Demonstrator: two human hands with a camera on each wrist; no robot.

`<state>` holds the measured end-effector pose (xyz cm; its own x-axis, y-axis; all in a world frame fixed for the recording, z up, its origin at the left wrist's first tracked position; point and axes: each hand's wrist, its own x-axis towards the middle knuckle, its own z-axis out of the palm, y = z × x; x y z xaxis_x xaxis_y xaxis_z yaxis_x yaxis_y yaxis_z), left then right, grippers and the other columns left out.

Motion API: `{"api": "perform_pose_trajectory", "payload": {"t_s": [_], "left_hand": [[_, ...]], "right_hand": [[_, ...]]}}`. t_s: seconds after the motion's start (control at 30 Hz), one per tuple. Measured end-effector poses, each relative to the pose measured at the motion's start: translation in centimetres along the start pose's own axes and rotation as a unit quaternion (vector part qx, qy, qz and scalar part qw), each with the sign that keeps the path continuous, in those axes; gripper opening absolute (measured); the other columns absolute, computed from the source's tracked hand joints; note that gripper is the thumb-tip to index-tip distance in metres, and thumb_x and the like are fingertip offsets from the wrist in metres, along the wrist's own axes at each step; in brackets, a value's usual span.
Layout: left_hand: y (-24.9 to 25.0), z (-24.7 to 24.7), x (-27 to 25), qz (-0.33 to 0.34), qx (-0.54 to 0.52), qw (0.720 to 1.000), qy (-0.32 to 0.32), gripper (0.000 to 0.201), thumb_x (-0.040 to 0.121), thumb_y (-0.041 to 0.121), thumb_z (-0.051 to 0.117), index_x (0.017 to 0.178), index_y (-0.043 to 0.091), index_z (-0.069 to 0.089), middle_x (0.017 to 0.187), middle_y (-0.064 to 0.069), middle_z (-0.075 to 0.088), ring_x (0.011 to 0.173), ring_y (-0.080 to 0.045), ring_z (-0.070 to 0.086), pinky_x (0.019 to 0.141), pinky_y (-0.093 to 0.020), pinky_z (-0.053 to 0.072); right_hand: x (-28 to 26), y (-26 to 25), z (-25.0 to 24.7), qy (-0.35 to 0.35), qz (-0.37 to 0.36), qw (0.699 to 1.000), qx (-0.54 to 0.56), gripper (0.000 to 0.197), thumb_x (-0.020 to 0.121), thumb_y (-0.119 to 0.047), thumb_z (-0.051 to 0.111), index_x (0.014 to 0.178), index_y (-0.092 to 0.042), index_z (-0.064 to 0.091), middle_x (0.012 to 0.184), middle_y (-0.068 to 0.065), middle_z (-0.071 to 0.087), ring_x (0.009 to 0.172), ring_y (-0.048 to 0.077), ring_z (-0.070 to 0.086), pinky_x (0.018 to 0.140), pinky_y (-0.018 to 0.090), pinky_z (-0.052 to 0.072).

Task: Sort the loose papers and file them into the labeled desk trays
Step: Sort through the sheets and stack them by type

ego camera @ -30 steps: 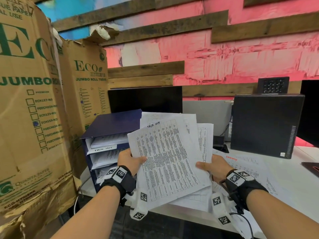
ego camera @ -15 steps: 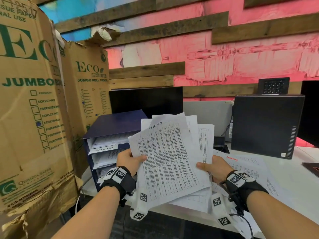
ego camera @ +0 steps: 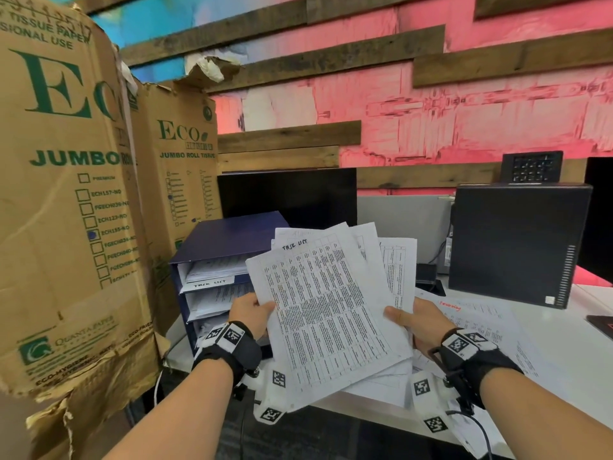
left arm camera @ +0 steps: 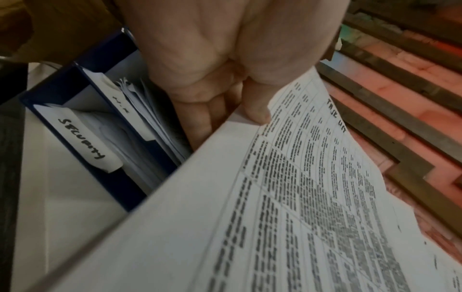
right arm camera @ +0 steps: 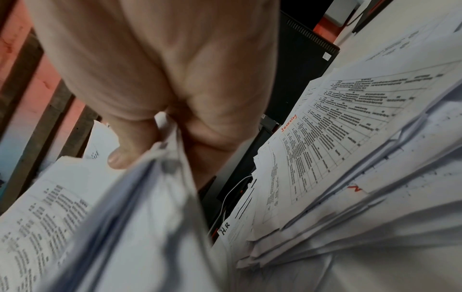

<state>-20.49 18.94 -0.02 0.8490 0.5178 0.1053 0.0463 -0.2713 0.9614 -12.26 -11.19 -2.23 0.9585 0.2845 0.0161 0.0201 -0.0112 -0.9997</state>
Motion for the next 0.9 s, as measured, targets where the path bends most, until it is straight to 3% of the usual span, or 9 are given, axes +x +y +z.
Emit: {"api": "perform_pose_trajectory", "payload": {"t_s": [0.13,0.2,0.3,0.4,0.47,0.57,0.67,0.77,0.9], "left_hand": [[-0.1,-1.0,1.2,-0.042,-0.019,0.999,0.019,0.013,0.092,0.011,0.052,0.088,0.008,0.064,0.1,-0.017,0.07,0.091,-0.034,0.067,0.083,-0.053,0.055],[-0.2,-1.5,1.8,-0.056,-0.012,0.998,0.034,0.012,0.09,0.012,0.053,0.083,0.006,0.06,0.099,-0.019,0.069,0.091,-0.037,0.067,0.082,-0.054,0.055],[-0.3,-2.4,1.6,-0.058,0.006,0.996,0.067,0.014,0.089,0.009,0.053,0.077,0.007,0.06,0.095,-0.019,0.068,0.087,-0.037,0.066,0.08,-0.047,0.056],[-0.3,-3.7,1.2,-0.048,0.084,0.991,0.095,0.014,0.091,0.01,0.052,0.09,0.001,0.062,0.089,-0.015,0.06,0.08,-0.028,0.054,0.073,-0.03,0.045],[-0.4,-4.8,1.1,-0.059,0.11,0.986,0.11,0.024,0.091,0.011,0.052,0.105,-0.006,0.063,0.09,-0.017,0.058,0.081,-0.025,0.049,0.074,-0.03,0.041],[-0.3,-6.3,0.9,-0.074,0.137,0.978,0.137,0.031,0.089,0.008,0.052,0.113,-0.009,0.06,0.108,-0.027,0.063,0.081,-0.024,0.047,0.072,-0.03,0.039],[-0.3,-7.8,0.4,-0.09,0.129,0.969,0.189,0.04,0.085,0.008,0.056,0.12,-0.011,0.052,0.117,-0.029,0.058,0.088,-0.029,0.055,0.072,-0.03,0.037],[-0.1,-8.6,0.2,-0.082,0.157,0.969,0.174,0.04,0.086,0.005,0.055,0.123,-0.009,0.051,0.12,-0.028,0.058,0.109,-0.038,0.058,0.074,-0.029,0.036],[0.4,-9.3,0.2,-0.09,0.193,0.967,0.137,0.036,0.09,0.004,0.052,0.125,-0.006,0.054,0.124,-0.025,0.059,0.114,-0.036,0.057,0.07,-0.026,0.039]], "right_hand": [[-0.1,-0.6,0.5,0.03,-0.01,0.999,0.036,0.023,0.088,-0.004,0.062,0.11,-0.01,0.064,0.119,0.014,0.065,0.108,0.032,0.062,0.1,0.053,0.044],[-0.1,-0.8,0.4,0.045,-0.021,0.999,0.021,0.023,0.088,-0.007,0.063,0.109,-0.015,0.065,0.118,0.011,0.066,0.106,0.03,0.064,0.099,0.052,0.045],[-0.9,-1.5,0.4,0.066,-0.036,0.996,-0.04,0.027,0.089,-0.01,0.062,0.116,-0.012,0.064,0.12,0.009,0.066,0.103,0.027,0.064,0.097,0.049,0.048],[-1.7,-2.7,0.3,0.091,-0.032,0.991,-0.09,0.03,0.092,-0.008,0.057,0.121,-0.006,0.061,0.118,0.009,0.065,0.102,0.028,0.063,0.096,0.044,0.048],[-2.1,-3.3,0.3,0.128,-0.04,0.982,-0.13,0.031,0.092,-0.006,0.055,0.123,-0.004,0.06,0.12,0.012,0.064,0.105,0.03,0.061,0.095,0.038,0.047],[-2.1,-4.2,0.6,0.219,-0.056,0.955,-0.195,0.031,0.092,-0.003,0.051,0.121,0.002,0.059,0.124,0.017,0.061,0.109,0.033,0.058,0.084,0.028,0.043],[-1.6,-5.1,1.1,0.283,-0.072,0.93,-0.224,0.022,0.09,0.0,0.047,0.108,0.007,0.058,0.117,0.023,0.062,0.104,0.038,0.058,0.084,0.035,0.046],[-1.1,-6.0,2.0,0.288,-0.08,0.919,-0.256,0.017,0.09,-0.002,0.046,0.101,0.009,0.055,0.107,0.025,0.061,0.095,0.038,0.057,0.078,0.035,0.045],[-0.9,-6.6,4.0,0.26,-0.09,0.924,-0.266,0.017,0.093,-0.007,0.045,0.102,0.005,0.054,0.106,0.023,0.06,0.088,0.033,0.054,0.074,0.03,0.04]]}}
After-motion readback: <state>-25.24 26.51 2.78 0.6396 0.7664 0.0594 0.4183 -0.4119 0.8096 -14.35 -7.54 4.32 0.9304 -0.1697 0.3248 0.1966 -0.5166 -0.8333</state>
